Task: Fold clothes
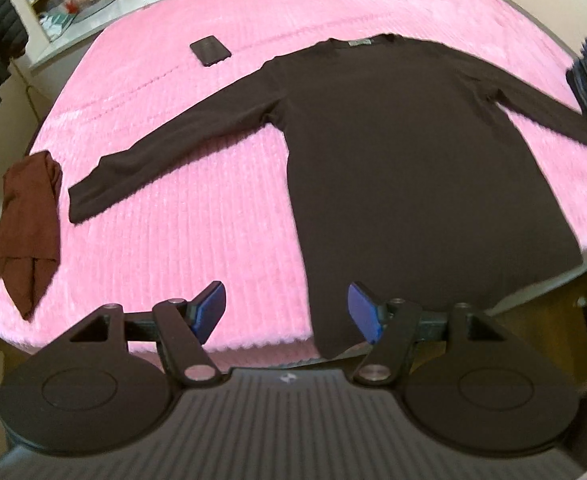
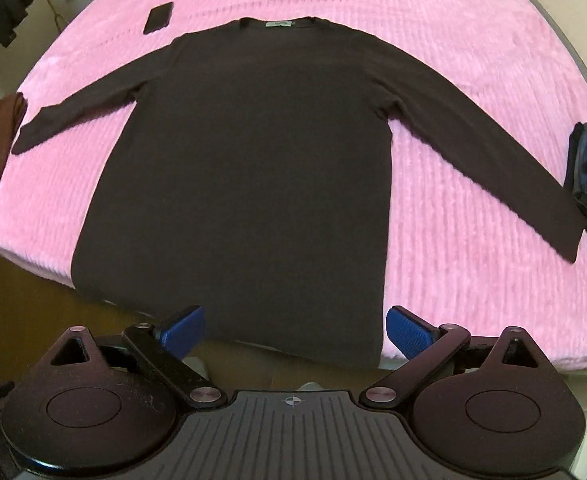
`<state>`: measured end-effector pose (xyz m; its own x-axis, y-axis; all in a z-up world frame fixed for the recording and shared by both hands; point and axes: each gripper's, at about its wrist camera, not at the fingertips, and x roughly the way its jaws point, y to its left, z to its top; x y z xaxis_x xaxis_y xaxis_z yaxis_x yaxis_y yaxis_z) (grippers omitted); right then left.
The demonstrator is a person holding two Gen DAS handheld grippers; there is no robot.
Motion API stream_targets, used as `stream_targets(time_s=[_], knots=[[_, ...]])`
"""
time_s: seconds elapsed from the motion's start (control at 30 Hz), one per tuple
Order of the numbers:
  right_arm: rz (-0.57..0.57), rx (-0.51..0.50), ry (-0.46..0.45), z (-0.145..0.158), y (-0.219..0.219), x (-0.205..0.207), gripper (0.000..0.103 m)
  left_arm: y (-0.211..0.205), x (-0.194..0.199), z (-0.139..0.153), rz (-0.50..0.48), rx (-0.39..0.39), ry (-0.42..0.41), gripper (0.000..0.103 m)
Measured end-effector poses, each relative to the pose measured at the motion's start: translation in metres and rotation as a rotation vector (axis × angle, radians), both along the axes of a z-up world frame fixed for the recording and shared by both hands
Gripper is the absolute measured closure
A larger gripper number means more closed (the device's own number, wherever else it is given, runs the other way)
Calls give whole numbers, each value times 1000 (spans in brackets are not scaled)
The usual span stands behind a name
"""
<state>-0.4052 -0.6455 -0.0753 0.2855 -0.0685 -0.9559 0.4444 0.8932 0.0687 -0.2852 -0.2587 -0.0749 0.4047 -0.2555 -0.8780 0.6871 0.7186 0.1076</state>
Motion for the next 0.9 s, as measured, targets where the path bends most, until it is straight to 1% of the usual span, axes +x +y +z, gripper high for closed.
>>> stream_targets(time_s=[0.1,0.23,0.33,0.5,0.63,0.9], knots=[[-28,2,10,-2,-1,-6,3,-11,2,3,2,-10,8,39],[-59,13,8,5,8,-4,3,-22,3,10,-9,-22,15,39],[-46,15,9,12,16,1,3,-28,6,14,-6,-43,22,38],[-5,2,10,14,27,11,3,-32,10,15,17,-74,42,38],[5,9,15,11,31,15,3,-33,10,14,14,-67,37,37],[29,24,12,9,38,25,3,-19,18,16,57,-77,33,37]])
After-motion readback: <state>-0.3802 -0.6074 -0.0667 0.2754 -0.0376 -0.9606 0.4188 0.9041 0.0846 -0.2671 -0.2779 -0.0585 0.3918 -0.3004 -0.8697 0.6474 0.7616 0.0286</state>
